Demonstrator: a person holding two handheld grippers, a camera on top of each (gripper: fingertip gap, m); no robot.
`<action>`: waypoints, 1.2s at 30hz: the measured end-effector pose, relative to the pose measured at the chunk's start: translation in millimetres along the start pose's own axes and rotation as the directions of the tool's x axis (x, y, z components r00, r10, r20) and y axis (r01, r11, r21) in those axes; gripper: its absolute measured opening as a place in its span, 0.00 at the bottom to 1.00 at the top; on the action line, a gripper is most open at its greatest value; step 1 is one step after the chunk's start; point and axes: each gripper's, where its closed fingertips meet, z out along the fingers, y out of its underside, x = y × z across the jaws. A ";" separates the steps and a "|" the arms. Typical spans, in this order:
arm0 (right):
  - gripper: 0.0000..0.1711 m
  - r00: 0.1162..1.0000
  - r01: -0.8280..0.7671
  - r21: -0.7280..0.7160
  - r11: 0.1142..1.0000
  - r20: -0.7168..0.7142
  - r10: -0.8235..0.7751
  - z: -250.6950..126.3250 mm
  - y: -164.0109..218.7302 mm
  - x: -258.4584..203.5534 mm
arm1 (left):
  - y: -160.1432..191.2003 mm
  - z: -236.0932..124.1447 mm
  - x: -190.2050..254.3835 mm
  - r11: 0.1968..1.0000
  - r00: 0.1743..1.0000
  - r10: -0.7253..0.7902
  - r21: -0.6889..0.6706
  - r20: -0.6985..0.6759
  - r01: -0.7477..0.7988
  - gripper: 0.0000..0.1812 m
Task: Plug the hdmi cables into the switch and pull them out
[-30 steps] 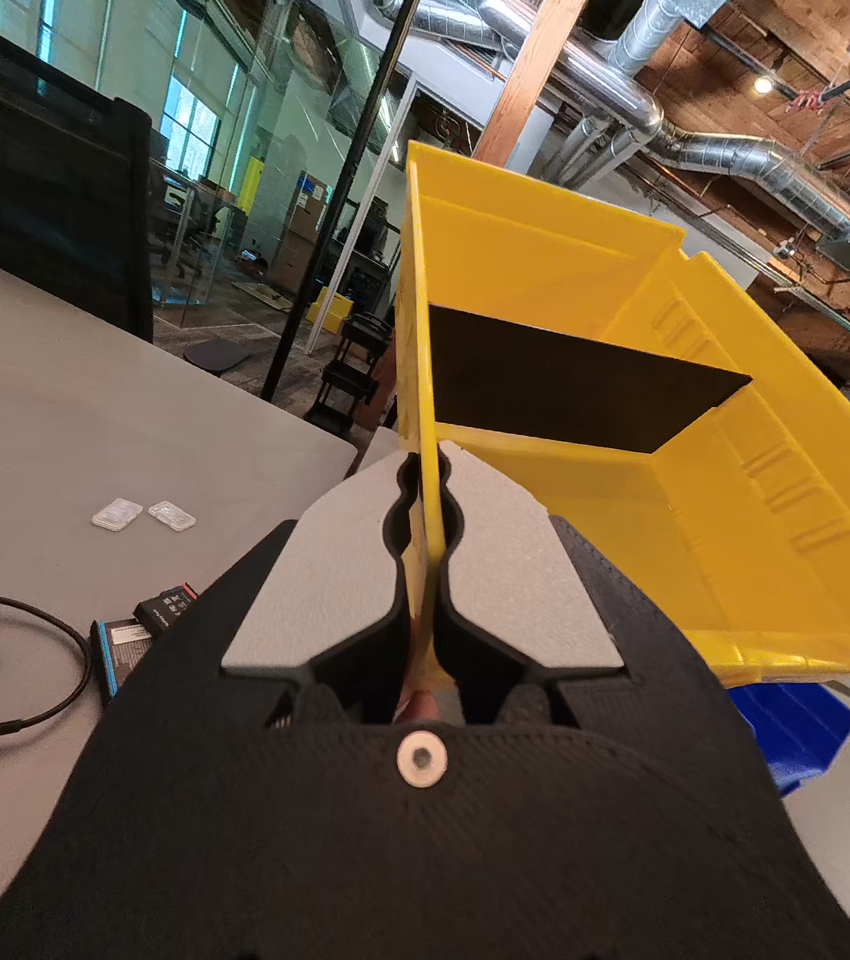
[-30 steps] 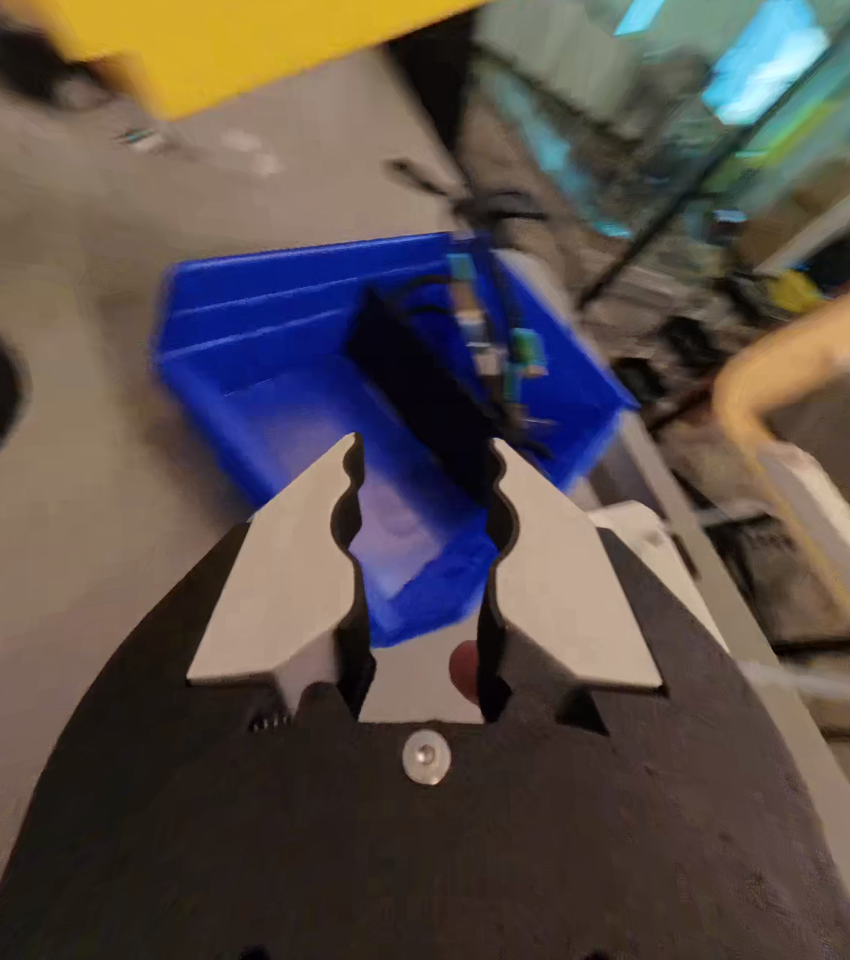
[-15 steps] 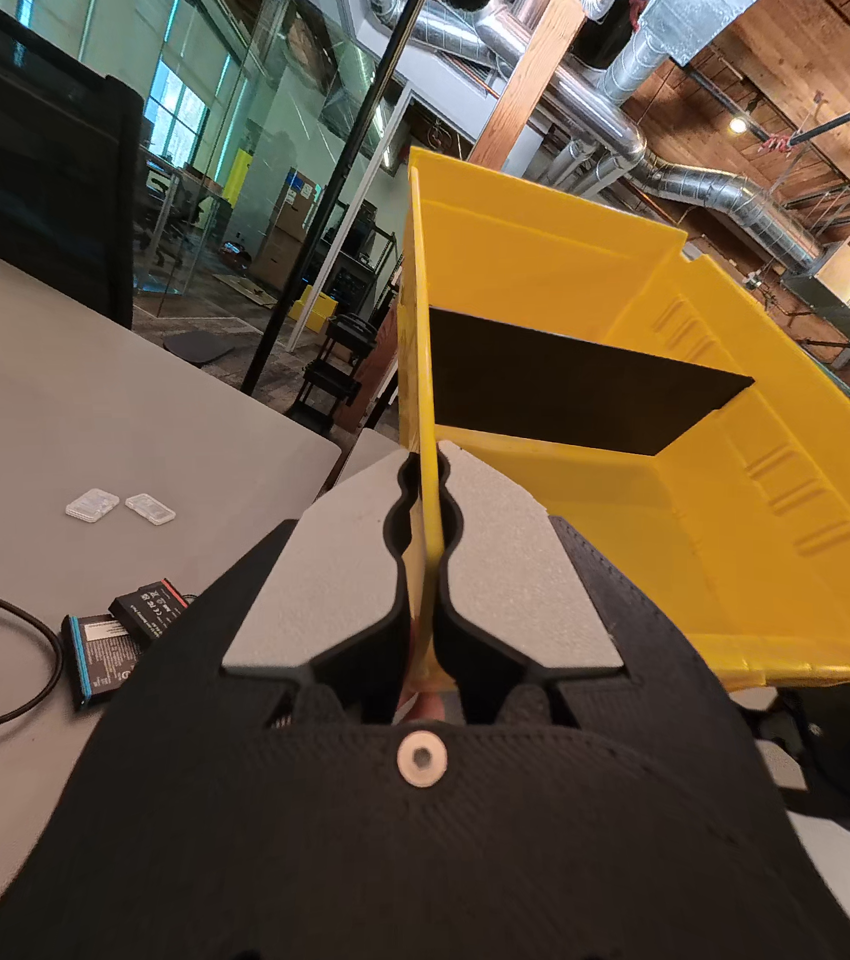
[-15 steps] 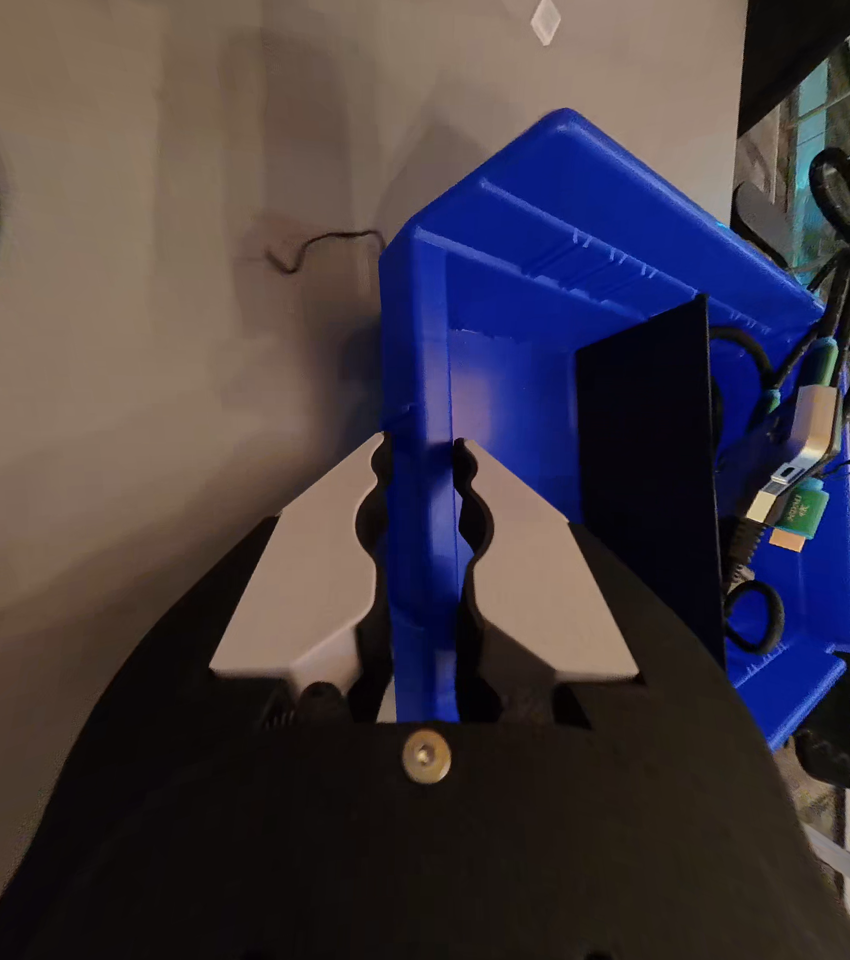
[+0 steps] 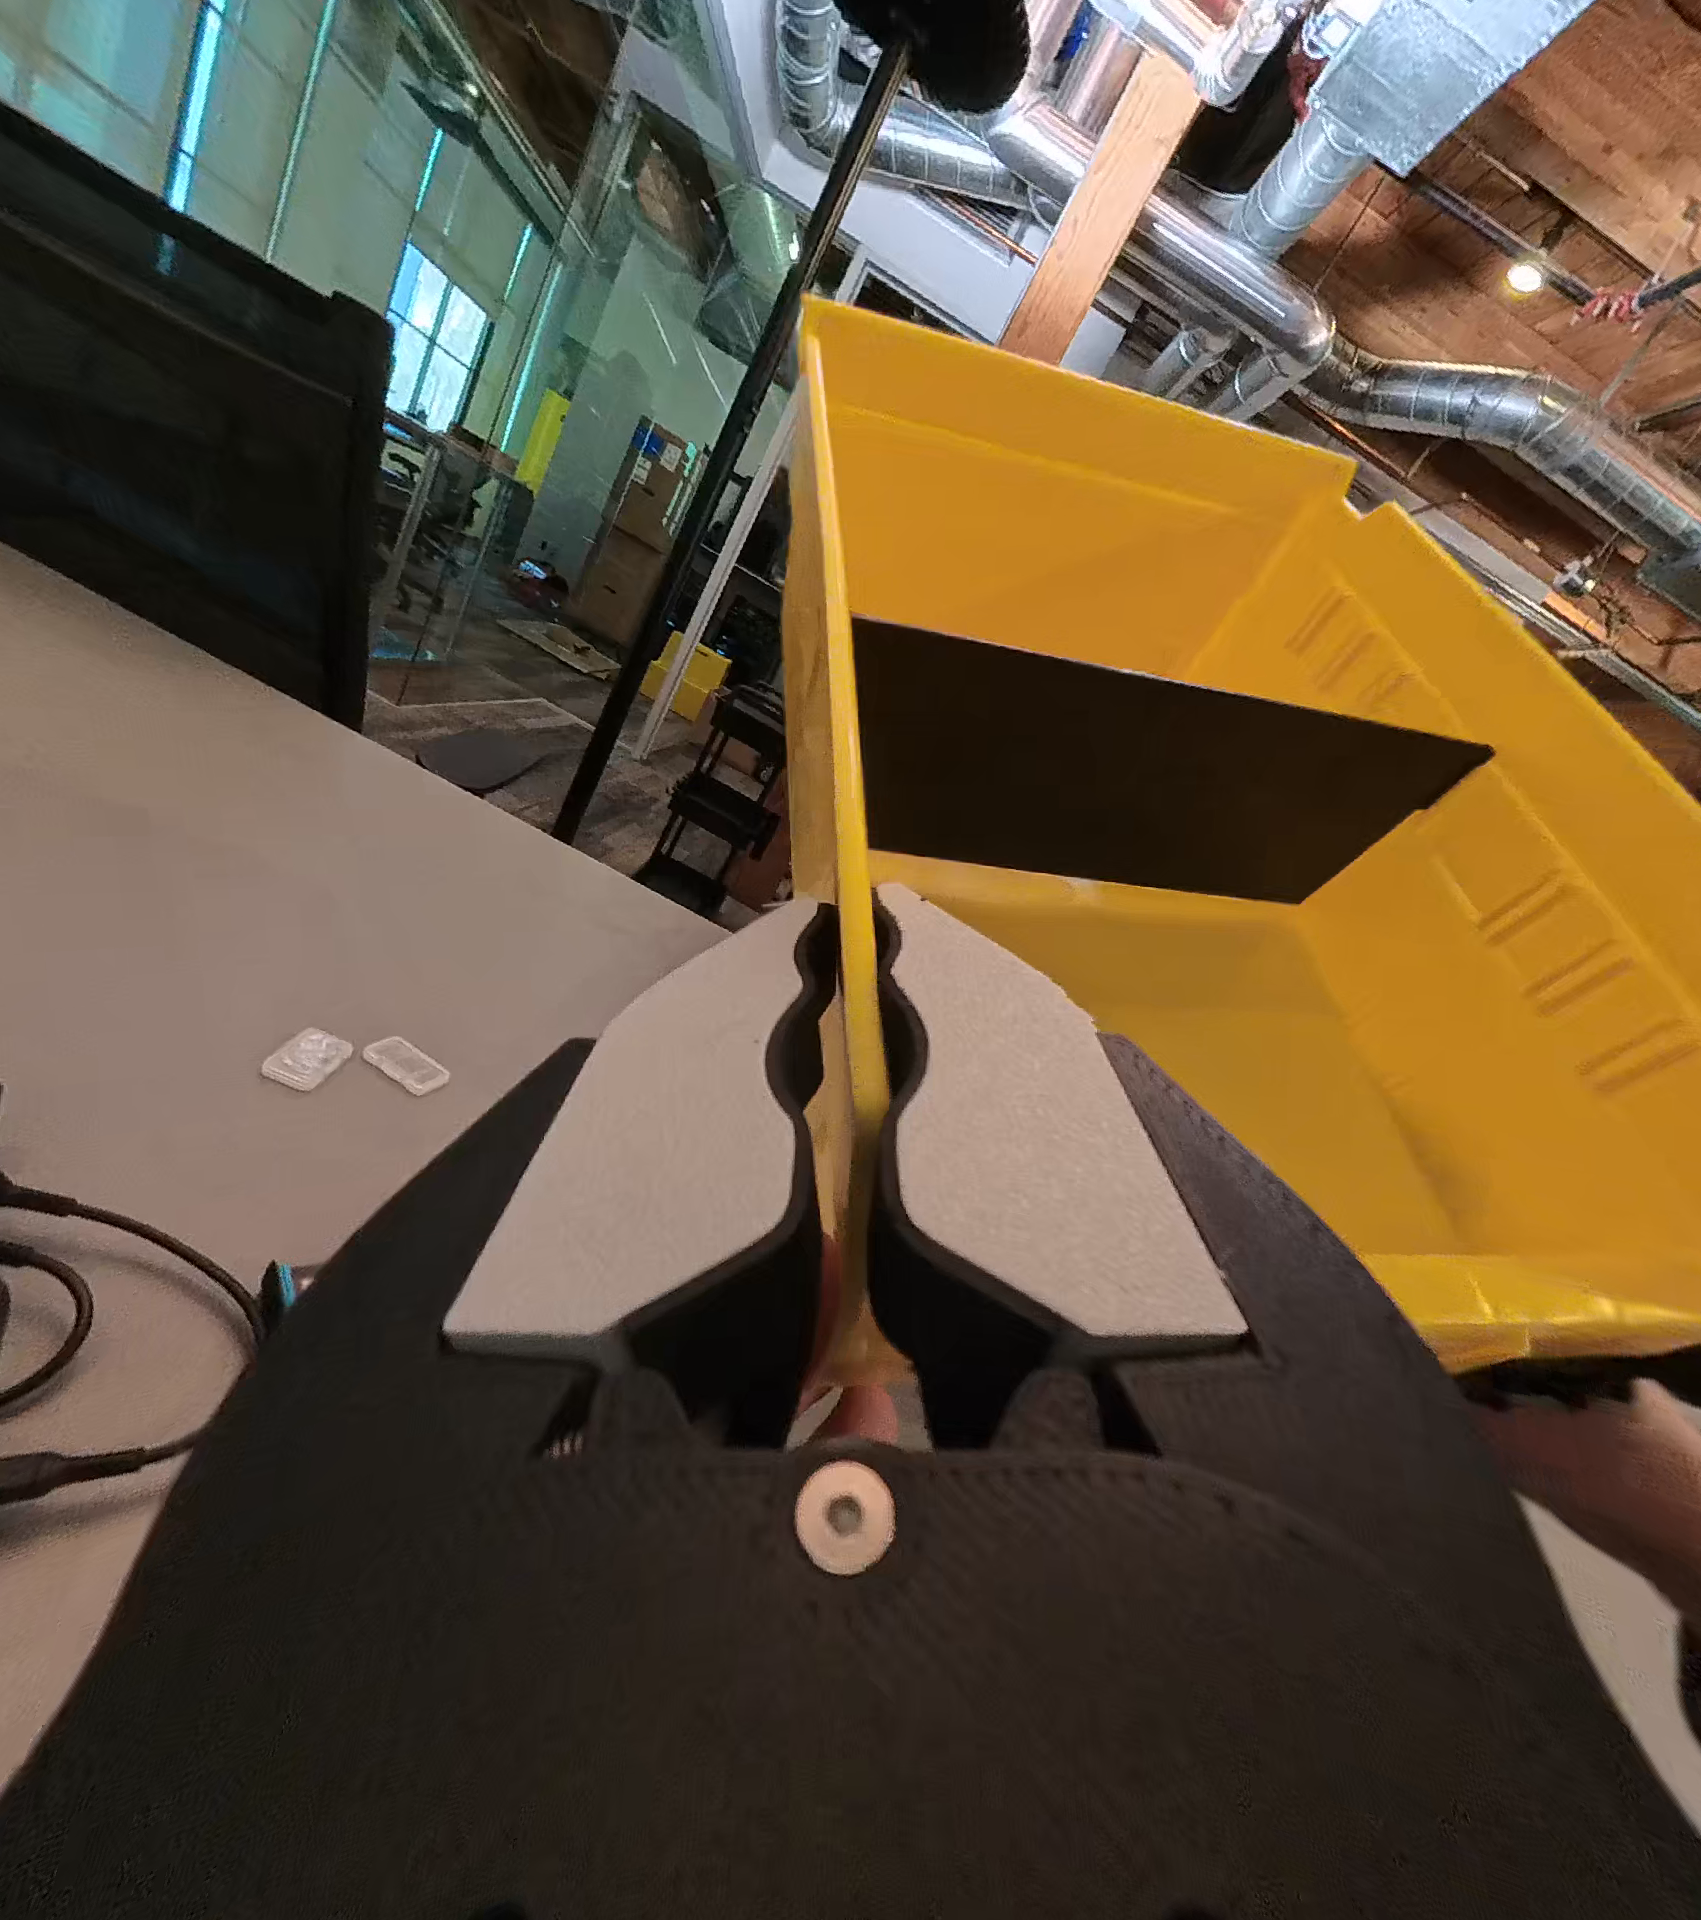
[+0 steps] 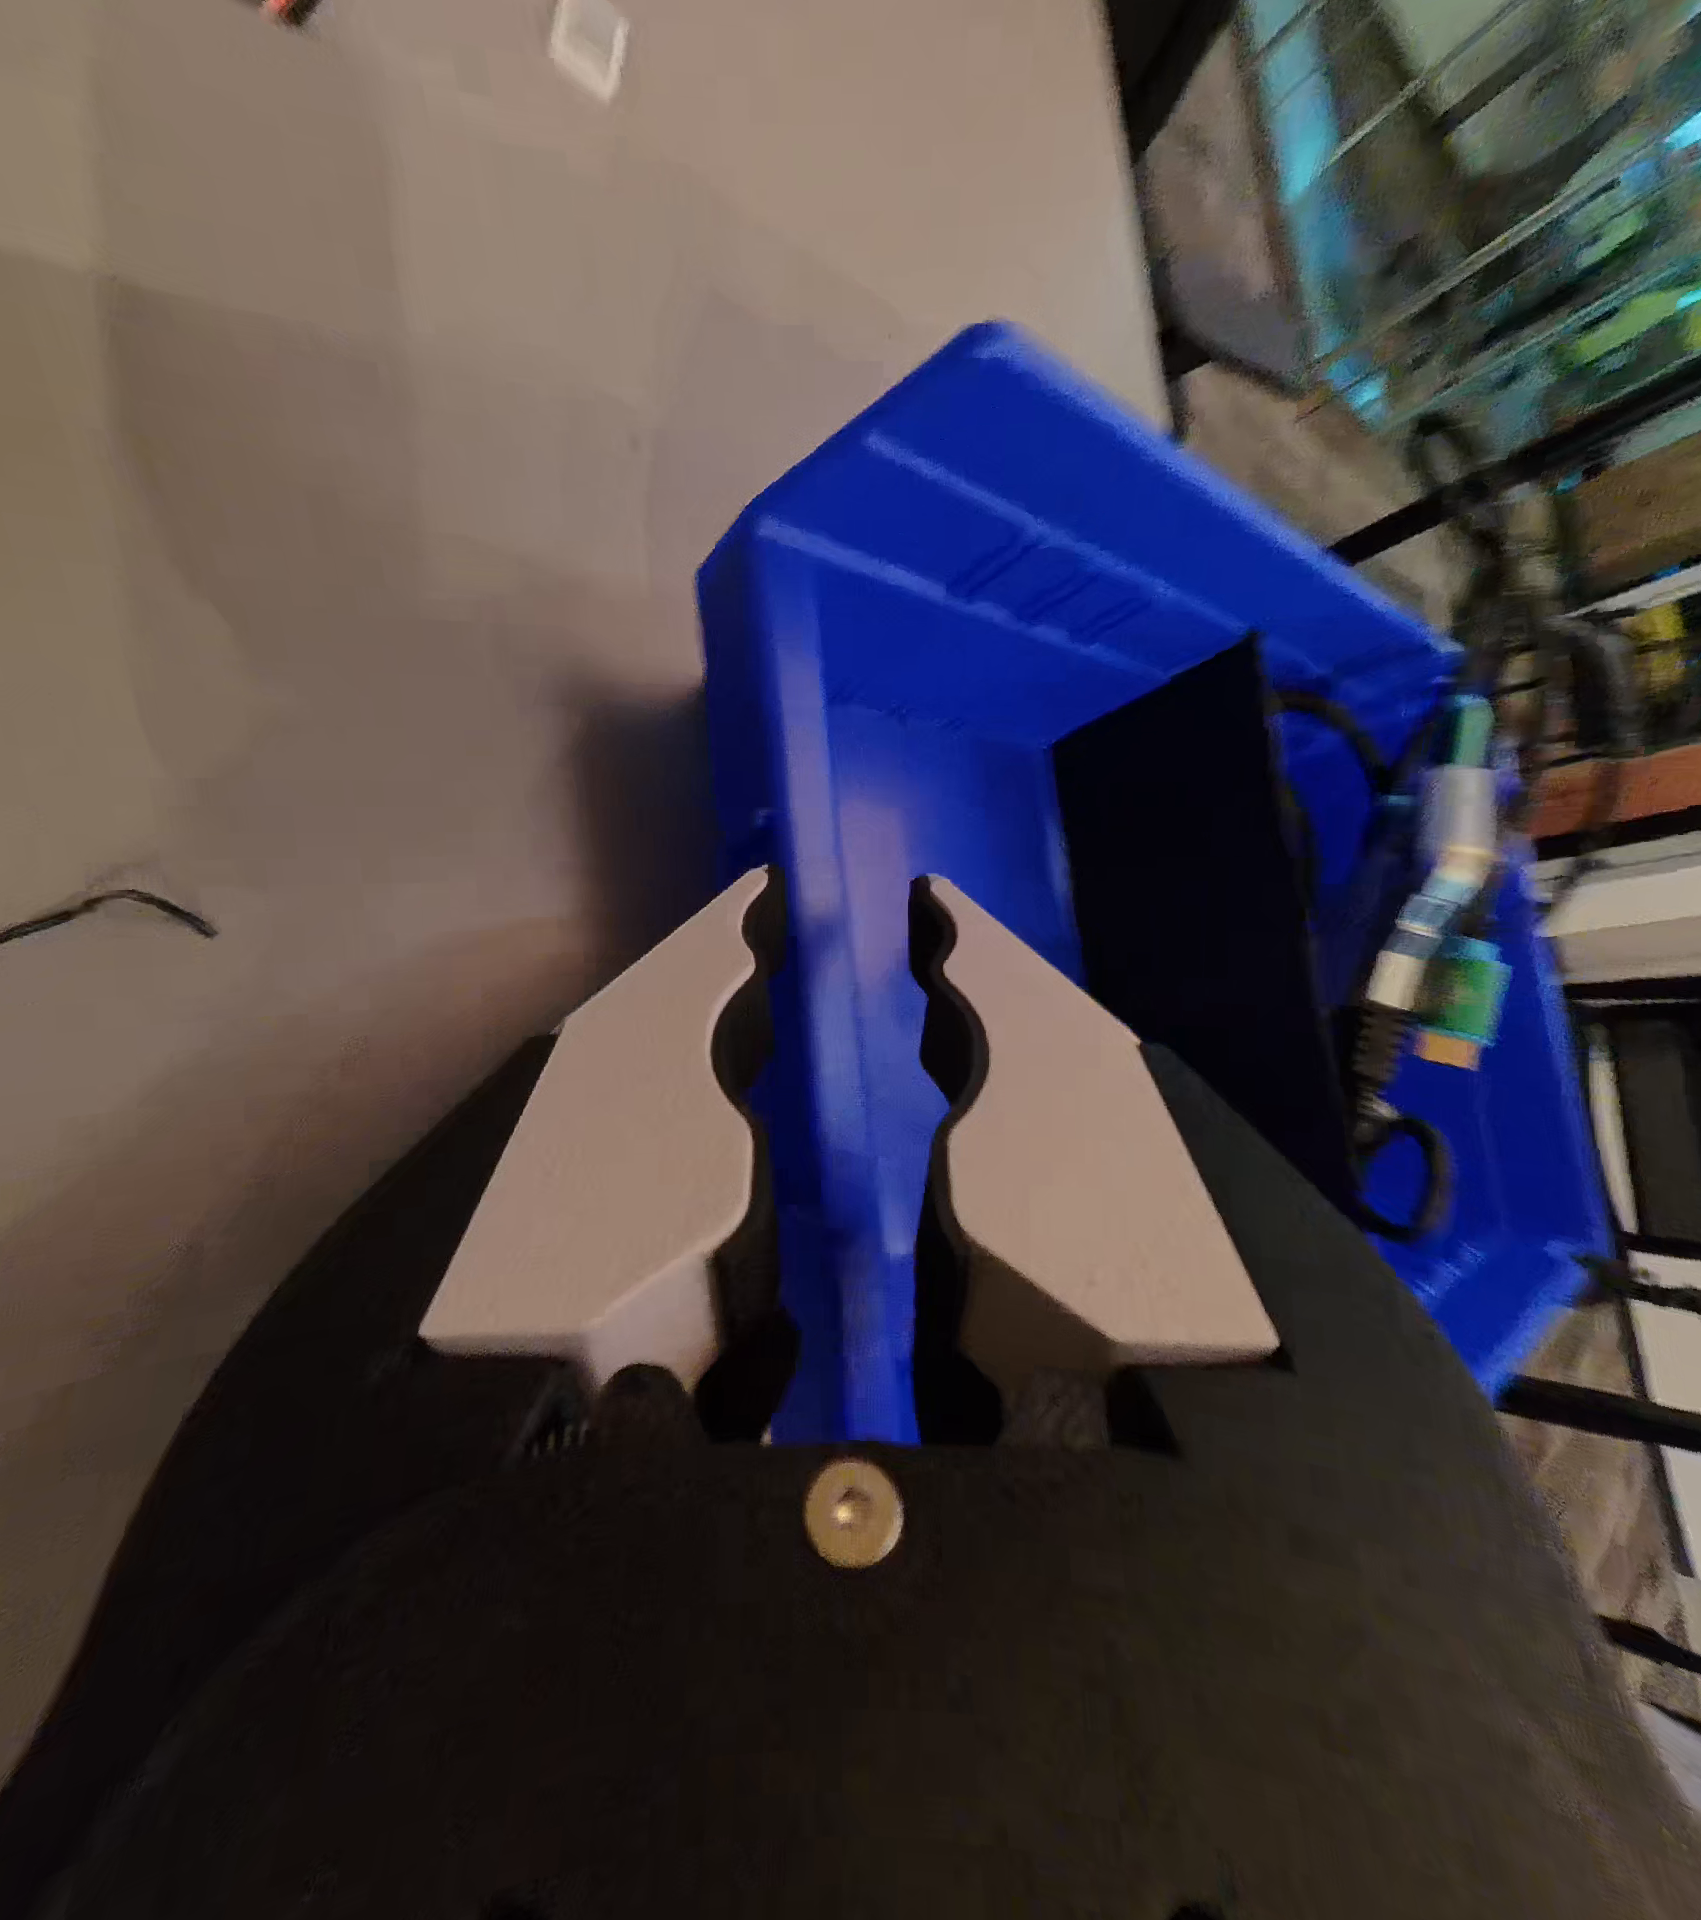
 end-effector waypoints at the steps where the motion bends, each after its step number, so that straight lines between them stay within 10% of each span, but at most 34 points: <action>1: 0.11 0.999 -0.003 0.023 1.000 -0.044 0.004 -10.4 -0.8 8.1 | -0.6 -0.1 2.2 1.000 1.000 0.021 0.002 -0.013 -0.021 0.01; 7: 0.18 0.955 -0.274 0.218 0.937 -0.052 0.291 -110.1 13.8 45.0 | 2.1 4.3 40.6 0.998 0.989 0.056 0.001 -0.140 -0.056 0.01; 11: 0.32 0.851 -0.485 0.510 0.710 0.088 0.518 -219.0 21.4 66.0 | 11.9 10.3 92.2 0.997 0.965 0.069 -0.026 -0.253 -0.078 0.01; 14: 0.60 0.821 -0.499 0.648 0.576 0.141 0.553 -302.9 30.6 63.3 | 24.1 17.9 151.0 0.992 0.925 0.068 -0.073 -0.373 -0.102 0.01; 20: 0.61 0.729 -0.444 0.824 0.352 0.104 0.676 -442.4 66.1 62.7 | 85.6 44.4 315.0 0.961 0.814 -0.004 -0.228 -0.581 -0.159 0.01; 29: 0.49 0.470 -0.436 0.778 0.453 -0.232 0.851 -523.9 216.0 73.7 | 256.8 41.3 534.1 0.847 0.610 -0.006 -0.328 -0.792 -0.418 0.01; 36: 0.45 0.347 -0.507 0.698 0.505 -0.372 0.861 -535.3 343.8 112.8 | 375.4 59.2 619.3 0.792 0.629 -0.107 -0.448 -0.770 -0.414 0.04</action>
